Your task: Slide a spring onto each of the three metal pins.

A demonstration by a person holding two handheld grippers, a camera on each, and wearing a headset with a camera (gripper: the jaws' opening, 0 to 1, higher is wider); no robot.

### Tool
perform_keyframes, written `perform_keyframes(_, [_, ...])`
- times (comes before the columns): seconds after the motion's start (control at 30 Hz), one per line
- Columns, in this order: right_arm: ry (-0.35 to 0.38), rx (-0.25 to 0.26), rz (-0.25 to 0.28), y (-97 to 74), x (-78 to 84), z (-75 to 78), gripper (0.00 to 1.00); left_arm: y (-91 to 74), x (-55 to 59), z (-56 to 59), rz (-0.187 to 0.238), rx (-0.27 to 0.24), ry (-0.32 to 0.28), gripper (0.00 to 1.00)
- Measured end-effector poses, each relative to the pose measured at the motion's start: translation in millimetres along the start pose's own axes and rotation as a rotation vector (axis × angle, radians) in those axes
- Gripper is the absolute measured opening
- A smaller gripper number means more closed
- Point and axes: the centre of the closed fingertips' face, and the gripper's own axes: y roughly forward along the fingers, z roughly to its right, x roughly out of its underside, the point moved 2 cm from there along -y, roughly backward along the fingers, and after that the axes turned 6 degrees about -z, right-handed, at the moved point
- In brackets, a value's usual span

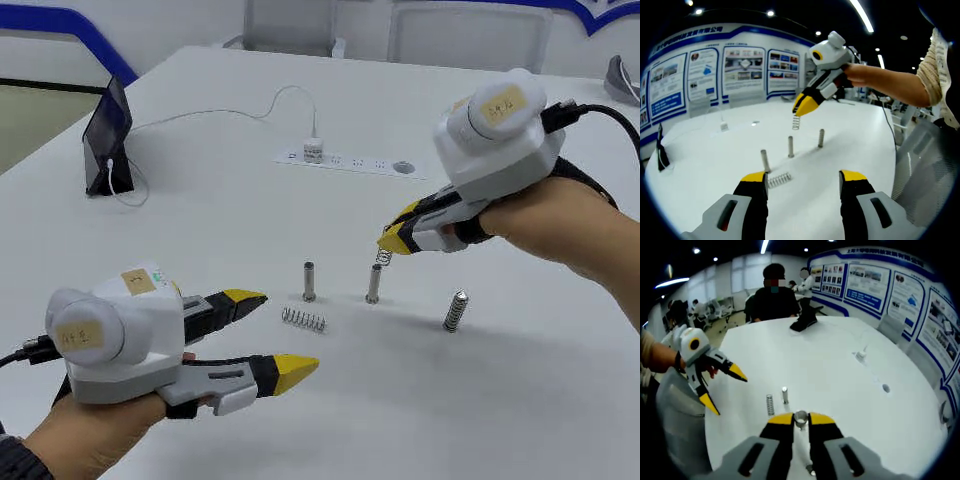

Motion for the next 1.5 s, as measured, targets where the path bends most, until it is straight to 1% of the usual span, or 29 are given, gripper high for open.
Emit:
perform_keyframes(0.3, [0.019, -0.005, -0.01, 13.3, 0.9, 1.9, 0.12, 1.8, 2.3, 3.3, -0.004, 0.008, -0.006, 0.58])
perform_keyframes(0.63, [0.035, -0.007, -0.033, 20.7, 6.9, 4.8, 0.12, 1.8, 2.9, 5.6, -0.005, 0.014, -0.008, 0.58])
perform_keyframes(0.9, [0.043, -0.01, -0.039, 25.5, 9.4, 5.5, 0.12, 2.2, 3.9, 5.9, -0.005, 0.018, -0.014, 0.57])
perform_keyframes(1.5, [0.059, -0.01, -0.078, 49.4, 27.8, 7.9, 0.12, 2.7, 5.9, 6.5, -0.011, 0.022, -0.019, 0.56])
